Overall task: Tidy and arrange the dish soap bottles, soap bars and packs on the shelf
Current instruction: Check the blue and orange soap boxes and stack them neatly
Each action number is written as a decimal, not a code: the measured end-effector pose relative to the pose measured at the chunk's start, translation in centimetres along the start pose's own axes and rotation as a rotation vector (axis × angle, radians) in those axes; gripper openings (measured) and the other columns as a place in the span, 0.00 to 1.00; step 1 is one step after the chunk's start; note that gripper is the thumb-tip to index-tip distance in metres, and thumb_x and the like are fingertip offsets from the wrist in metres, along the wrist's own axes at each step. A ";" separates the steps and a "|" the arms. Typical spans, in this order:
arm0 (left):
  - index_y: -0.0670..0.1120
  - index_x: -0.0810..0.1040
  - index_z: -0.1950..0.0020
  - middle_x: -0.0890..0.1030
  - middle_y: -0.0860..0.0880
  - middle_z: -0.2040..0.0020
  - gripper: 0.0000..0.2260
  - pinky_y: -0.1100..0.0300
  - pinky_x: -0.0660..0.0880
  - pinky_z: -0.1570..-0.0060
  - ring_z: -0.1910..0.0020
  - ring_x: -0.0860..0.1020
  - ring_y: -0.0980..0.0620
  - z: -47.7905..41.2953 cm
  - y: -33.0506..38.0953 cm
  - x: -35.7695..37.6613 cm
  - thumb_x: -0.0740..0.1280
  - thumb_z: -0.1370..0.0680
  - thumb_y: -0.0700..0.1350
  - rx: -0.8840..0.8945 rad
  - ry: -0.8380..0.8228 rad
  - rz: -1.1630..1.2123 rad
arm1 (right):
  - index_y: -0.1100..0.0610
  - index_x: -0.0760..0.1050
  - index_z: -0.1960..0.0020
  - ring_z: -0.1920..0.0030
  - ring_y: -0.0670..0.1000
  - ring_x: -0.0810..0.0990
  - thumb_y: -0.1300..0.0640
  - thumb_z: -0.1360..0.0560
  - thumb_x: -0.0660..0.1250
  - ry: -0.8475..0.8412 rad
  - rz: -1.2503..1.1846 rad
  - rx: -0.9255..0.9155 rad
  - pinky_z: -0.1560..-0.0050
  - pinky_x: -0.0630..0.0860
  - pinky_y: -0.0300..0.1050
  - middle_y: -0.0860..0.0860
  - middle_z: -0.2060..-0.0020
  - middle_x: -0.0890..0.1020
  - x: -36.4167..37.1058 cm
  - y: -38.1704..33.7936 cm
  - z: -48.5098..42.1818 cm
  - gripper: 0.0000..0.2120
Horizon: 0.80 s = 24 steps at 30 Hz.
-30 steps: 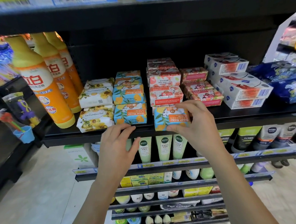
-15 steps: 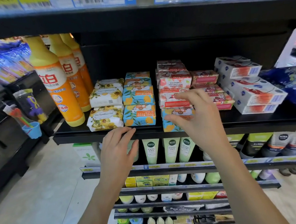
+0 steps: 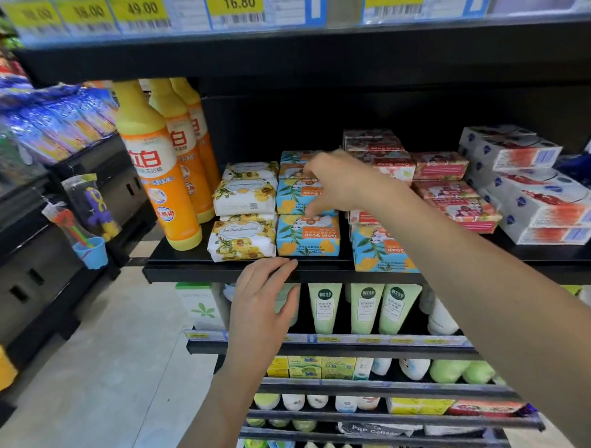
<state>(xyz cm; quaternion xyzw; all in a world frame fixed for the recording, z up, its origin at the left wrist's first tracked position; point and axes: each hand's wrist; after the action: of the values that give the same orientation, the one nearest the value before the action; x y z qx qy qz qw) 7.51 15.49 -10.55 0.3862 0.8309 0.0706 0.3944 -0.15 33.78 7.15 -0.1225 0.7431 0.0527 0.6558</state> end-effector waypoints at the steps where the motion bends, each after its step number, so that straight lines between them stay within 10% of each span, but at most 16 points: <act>1: 0.45 0.81 0.33 0.80 0.50 0.37 0.18 0.66 0.62 0.28 0.34 0.74 0.51 0.0 0.0 0.0 0.75 0.23 0.40 -0.002 0.000 0.007 | 0.64 0.76 0.37 0.43 0.61 0.79 0.46 0.32 0.81 0.008 0.023 -0.008 0.43 0.80 0.58 0.59 0.43 0.81 0.2 0.0 -0.3 0.33; 17: 0.45 0.82 0.34 0.80 0.50 0.38 0.18 0.72 0.56 0.29 0.35 0.73 0.53 -0.1 0.6 -0.3 0.76 0.24 0.39 -0.024 0.003 0.024 | 0.60 0.69 0.54 0.54 0.57 0.74 0.56 0.29 0.78 0.090 0.151 -0.042 0.61 0.70 0.48 0.60 0.41 0.71 0.8 -1.0 0.0 0.18; 24: 0.45 0.81 0.34 0.80 0.50 0.38 0.19 0.74 0.54 0.29 0.34 0.71 0.54 -0.1 0.9 -0.4 0.76 0.25 0.41 -0.021 -0.011 0.017 | 0.62 0.75 0.39 0.49 0.53 0.70 0.60 0.30 0.77 0.190 0.171 -0.035 0.57 0.69 0.46 0.58 0.38 0.71 -0.8 -0.3 1.0 0.21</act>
<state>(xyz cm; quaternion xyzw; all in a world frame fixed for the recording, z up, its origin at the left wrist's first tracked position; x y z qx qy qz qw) 8.10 15.87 -9.84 0.3893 0.8247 0.0804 0.4022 0.99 33.79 7.82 -0.0742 0.8084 0.1095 0.5735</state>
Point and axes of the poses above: each hand's wrist, its own z-axis away from the middle knuckle, its own x-axis out of the palm, y = z × x
